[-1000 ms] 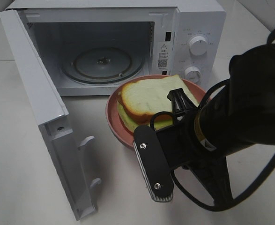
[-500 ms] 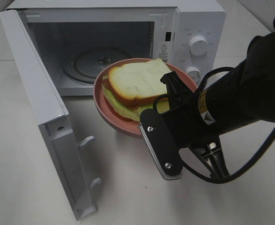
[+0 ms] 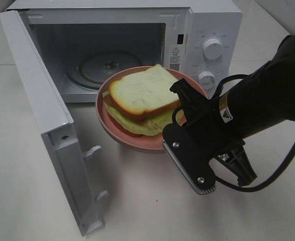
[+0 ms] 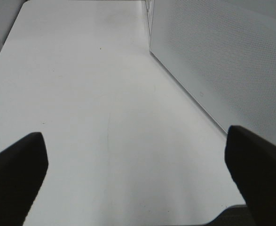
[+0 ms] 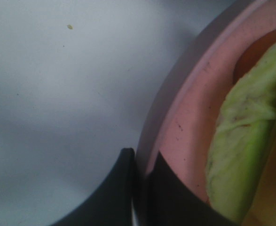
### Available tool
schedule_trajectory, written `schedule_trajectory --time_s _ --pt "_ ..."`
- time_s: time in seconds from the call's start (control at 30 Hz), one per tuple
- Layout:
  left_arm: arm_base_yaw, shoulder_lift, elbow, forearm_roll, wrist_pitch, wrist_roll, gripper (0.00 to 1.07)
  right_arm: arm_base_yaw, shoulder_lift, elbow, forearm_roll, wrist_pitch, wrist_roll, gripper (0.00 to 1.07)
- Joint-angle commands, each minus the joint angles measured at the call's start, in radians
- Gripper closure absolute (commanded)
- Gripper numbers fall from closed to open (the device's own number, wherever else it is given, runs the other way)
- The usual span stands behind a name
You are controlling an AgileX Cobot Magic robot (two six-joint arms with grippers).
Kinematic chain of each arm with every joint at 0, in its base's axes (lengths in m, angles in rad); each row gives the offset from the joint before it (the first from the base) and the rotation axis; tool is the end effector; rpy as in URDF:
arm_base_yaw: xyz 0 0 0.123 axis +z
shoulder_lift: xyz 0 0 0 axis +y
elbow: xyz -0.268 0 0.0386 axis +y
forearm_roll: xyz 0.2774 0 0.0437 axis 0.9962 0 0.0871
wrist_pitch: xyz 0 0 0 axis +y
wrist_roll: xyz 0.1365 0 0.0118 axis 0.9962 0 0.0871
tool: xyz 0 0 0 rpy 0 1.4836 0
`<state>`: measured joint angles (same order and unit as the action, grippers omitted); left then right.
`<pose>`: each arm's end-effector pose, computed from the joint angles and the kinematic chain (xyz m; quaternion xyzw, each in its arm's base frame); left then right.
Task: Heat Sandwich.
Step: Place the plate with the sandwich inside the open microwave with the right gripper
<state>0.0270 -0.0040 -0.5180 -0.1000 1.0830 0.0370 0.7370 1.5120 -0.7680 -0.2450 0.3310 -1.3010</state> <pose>0.0723 -0.0101 0.2746 0.0073 0.8522 -0.0332 0.5221 0.2536 0.2155 0.1237 -0.8616 0.4138 -0.1478 0.2541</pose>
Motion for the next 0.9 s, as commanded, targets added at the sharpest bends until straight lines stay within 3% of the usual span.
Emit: schedule_trajectory --time_s 0.03,0.47,0.9 --pt "0.001 -0.017 0.001 -0.002 -0.012 -0.002 0.09 -0.005 -0.005 -0.003 0.016 -0.055 -0.022 1.07" --pt "0.001 -0.017 0.001 -0.002 -0.012 -0.002 0.09 -0.001 0.009 -0.011 0.018 -0.097 -0.021 1.07" --pt "0.001 -0.017 0.001 -0.002 -0.012 -0.002 0.09 -0.001 0.142 -0.138 0.021 -0.098 -0.015 1.07"
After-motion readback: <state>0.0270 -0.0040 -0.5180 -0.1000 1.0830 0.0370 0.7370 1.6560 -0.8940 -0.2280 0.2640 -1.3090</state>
